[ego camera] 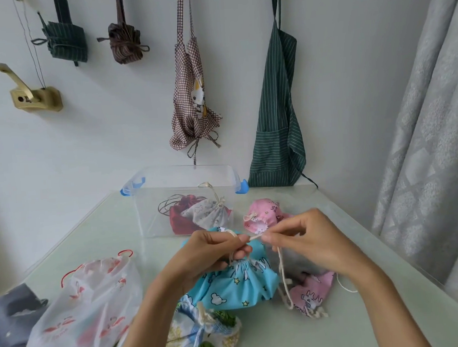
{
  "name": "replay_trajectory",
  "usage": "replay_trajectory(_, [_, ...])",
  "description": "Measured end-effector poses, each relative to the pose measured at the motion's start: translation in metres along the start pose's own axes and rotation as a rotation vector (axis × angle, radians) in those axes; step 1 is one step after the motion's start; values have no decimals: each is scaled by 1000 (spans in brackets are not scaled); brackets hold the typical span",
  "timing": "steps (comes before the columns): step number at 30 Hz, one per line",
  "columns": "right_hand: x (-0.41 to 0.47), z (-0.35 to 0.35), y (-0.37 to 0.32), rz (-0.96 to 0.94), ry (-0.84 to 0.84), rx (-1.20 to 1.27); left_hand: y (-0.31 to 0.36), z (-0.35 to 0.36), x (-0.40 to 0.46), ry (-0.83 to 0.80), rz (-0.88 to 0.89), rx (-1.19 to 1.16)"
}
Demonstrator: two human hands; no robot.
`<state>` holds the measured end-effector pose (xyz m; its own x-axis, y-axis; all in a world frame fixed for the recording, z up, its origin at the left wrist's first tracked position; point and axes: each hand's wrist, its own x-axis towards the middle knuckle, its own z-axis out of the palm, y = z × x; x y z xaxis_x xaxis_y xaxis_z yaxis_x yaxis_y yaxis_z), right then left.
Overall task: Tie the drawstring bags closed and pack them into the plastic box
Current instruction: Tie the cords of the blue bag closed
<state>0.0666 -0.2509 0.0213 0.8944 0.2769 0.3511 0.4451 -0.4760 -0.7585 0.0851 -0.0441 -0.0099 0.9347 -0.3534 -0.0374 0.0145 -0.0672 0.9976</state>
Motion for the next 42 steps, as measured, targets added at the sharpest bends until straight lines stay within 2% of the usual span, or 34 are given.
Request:
replay_trajectory(4, [-8, 1, -15, -35, -209, 47, 0, -1, 1, -34, -38, -187])
replay_trajectory(9, [0, 7, -4, 44, -117, -73, 1, -3, 0, -18, -8, -188])
replay_trajectory(13, [1, 23, 1, 93, -254, 59, 3, -2, 1, 23, 40, -124])
replay_trajectory(17, [5, 31, 4, 137, -168, 268, 7, -1, 0, 97, 173, 6])
replay_trajectory(20, [7, 33, 3, 145, -142, 291, 10, 0, -3, 110, 283, 72])
replay_trajectory(25, [6, 30, 5, 90, -114, 294, 4, 2, 1, 383, 429, 196])
replay_trajectory(27, [5, 28, 7, 118, -107, 292, 1, 7, 3, 431, 459, 218])
replay_trajectory(31, [7, 28, 15, 304, -81, 330, -2, 13, 4, 418, 482, 248])
replay_trajectory(35, [6, 32, 17, 372, -131, 448, -4, 14, 6, 384, 477, 290])
replay_trajectory(39, [10, 32, 14, 375, 64, 371, -5, 12, 7, 369, 436, 316])
replay_trajectory(41, [13, 30, 15, 422, 106, 563, -3, 12, 6, 313, 424, 331])
replay_trajectory(42, [14, 30, 14, 446, 56, 728, -3, 12, 5, 279, 429, 332])
